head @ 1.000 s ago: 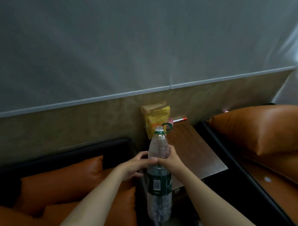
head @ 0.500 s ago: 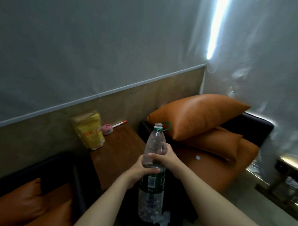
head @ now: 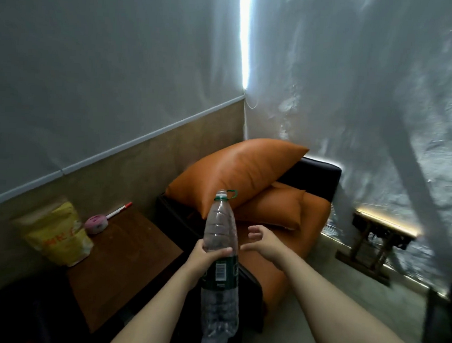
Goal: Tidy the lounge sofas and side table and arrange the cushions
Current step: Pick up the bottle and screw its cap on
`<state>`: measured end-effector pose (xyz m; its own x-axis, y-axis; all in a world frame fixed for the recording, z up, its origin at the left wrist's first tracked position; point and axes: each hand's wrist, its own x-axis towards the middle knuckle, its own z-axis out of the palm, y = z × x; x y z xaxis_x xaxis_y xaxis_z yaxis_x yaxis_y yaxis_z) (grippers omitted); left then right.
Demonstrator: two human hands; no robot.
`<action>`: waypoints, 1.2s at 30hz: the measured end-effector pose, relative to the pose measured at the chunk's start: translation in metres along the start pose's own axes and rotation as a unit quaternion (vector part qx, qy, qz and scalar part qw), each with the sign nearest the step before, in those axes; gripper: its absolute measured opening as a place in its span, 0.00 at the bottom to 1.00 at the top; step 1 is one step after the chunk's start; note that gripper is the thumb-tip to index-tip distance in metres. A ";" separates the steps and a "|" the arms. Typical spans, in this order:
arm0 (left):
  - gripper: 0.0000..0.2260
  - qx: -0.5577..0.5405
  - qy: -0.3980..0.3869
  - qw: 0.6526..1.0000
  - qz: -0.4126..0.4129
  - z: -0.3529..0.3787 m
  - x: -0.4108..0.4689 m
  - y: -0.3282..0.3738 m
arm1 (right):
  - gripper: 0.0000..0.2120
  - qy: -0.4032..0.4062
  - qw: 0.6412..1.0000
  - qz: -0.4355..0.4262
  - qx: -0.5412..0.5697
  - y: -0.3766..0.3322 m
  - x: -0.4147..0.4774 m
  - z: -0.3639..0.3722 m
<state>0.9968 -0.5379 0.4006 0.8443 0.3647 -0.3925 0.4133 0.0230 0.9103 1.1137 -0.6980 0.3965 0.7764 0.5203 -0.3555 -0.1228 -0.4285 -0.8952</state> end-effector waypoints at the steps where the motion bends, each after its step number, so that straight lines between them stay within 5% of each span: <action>1: 0.29 0.006 -0.001 1.000 0.003 -0.001 0.007 -0.001 | 0.32 0.005 1.000 0.011 -0.017 0.004 0.006 -0.002; 8: 0.21 0.035 -0.036 0.999 -0.018 -0.023 0.076 -0.017 | 0.27 -0.030 0.990 0.072 -0.114 0.022 0.068 -0.002; 12: 0.30 0.041 -0.057 0.997 -0.023 -0.033 0.120 -0.019 | 0.25 -0.013 0.986 0.099 -0.133 0.033 0.111 -0.006; 15: 0.09 0.044 -0.068 0.996 -0.036 -0.029 0.139 -0.017 | 0.23 0.002 0.986 0.098 -0.133 0.040 0.134 -0.003; 24: 0.14 -0.006 -0.114 0.990 -0.087 0.002 0.186 -0.034 | 0.21 0.059 0.986 0.098 -0.126 0.064 0.190 -0.016; 27: 0.27 -0.054 -0.090 0.986 -0.127 0.024 0.204 -0.050 | 0.21 0.071 0.985 0.094 -0.124 0.080 0.216 -0.029; 32: 0.36 -0.132 -0.004 0.970 -0.202 0.066 0.237 -0.072 | 0.21 0.058 0.988 0.099 -0.104 0.114 0.269 -0.057; 36: 0.26 -0.192 0.057 0.955 -0.219 0.104 0.267 -0.078 | 0.21 0.031 0.989 0.107 -0.092 0.139 0.314 -0.074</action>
<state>1.2253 -0.5388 0.2114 0.5671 0.3406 -0.7499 0.5446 0.5279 0.6517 1.3857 -0.6490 0.1799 0.7817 0.3588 -0.5101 -0.1784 -0.6551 -0.7342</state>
